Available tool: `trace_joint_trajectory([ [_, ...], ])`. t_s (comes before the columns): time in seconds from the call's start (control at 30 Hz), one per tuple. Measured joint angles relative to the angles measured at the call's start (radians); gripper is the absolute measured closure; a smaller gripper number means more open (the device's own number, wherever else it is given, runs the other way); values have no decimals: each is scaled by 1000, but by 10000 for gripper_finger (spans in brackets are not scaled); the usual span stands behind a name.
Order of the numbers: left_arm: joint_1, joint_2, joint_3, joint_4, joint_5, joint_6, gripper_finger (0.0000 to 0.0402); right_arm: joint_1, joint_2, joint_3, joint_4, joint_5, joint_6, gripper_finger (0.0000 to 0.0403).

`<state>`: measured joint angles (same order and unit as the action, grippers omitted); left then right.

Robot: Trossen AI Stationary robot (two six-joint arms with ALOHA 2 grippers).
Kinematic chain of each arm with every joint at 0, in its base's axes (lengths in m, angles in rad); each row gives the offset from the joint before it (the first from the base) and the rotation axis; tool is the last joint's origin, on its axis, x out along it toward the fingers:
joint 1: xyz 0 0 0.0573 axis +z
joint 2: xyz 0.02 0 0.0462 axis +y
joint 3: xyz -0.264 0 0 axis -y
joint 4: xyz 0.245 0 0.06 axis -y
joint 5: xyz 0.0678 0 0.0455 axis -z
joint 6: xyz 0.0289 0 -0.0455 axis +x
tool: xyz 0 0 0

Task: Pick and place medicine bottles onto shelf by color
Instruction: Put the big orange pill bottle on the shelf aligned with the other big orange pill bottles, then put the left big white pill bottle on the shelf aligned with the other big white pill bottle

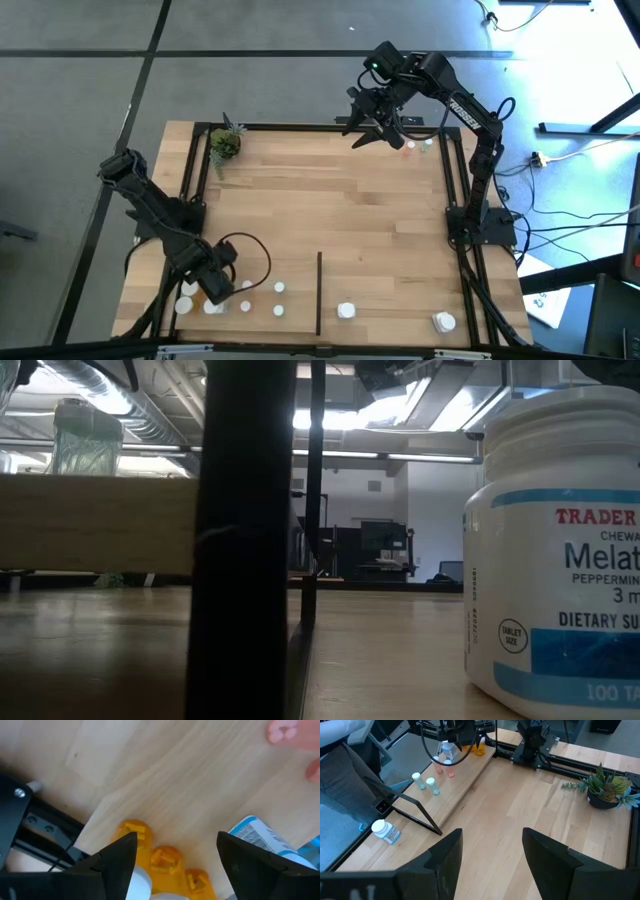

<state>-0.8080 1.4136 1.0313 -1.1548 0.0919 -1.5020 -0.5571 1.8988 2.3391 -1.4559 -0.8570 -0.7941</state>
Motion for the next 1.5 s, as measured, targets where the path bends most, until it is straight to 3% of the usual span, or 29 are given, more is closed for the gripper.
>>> trace_joint_trajectory([
  [0.27,0,0,0,-13,-29,-5,134,0,0,0,0,0,0,195],
  [0.6,60,-79,66,-75,-287,150,134,0,0,0,0,0,0,195],
  [1.07,350,-270,66,-92,-584,570,134,0,0,0,2,1,0,195],
  [1.5,622,-346,66,-65,-611,646,134,0,0,1,32,0,19,195],
])
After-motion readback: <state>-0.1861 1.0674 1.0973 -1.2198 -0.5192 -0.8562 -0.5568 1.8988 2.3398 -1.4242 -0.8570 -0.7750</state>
